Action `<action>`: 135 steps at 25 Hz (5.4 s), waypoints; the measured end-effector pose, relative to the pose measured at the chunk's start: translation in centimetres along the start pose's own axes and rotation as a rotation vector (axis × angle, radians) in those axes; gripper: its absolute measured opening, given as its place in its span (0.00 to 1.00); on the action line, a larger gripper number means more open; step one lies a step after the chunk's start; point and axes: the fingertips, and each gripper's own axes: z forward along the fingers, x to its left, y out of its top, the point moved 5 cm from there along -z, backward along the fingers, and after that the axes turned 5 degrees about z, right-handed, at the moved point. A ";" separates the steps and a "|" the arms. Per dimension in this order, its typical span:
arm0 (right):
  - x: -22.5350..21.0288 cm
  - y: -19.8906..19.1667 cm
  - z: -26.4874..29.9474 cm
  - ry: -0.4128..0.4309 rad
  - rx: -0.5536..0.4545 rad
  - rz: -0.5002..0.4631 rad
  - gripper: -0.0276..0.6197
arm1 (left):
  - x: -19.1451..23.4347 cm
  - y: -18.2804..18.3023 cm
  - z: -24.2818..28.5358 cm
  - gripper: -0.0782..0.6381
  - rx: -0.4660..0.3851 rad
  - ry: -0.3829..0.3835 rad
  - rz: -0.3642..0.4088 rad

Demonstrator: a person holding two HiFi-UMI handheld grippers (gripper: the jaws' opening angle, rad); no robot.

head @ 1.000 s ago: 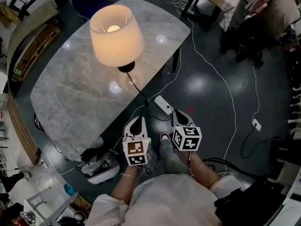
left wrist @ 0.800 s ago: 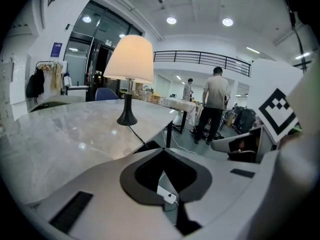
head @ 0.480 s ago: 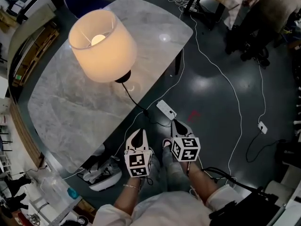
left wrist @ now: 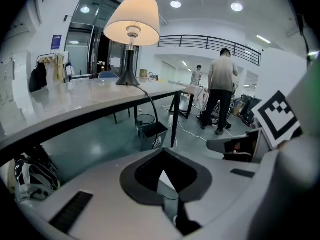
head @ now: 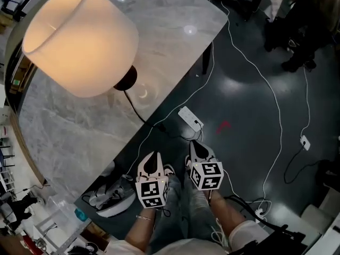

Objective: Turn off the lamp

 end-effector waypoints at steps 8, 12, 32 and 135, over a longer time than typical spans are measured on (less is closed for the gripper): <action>-2.9 -5.6 3.6 0.023 0.043 0.038 0.04 | 1.0 -5.5 4.8 0.12 0.038 0.015 0.000; -3.8 -7.5 5.1 0.054 0.042 0.056 0.04 | 1.3 -8.1 6.8 0.12 0.044 0.026 -0.023; -1.5 -11.4 13.0 0.205 0.042 -0.089 0.05 | 3.2 -11.2 9.4 0.12 0.057 0.014 -0.002; 6.5 -1.6 -3.8 0.403 0.070 -0.291 0.07 | -3.7 7.4 -0.3 0.30 -0.035 -0.191 -0.148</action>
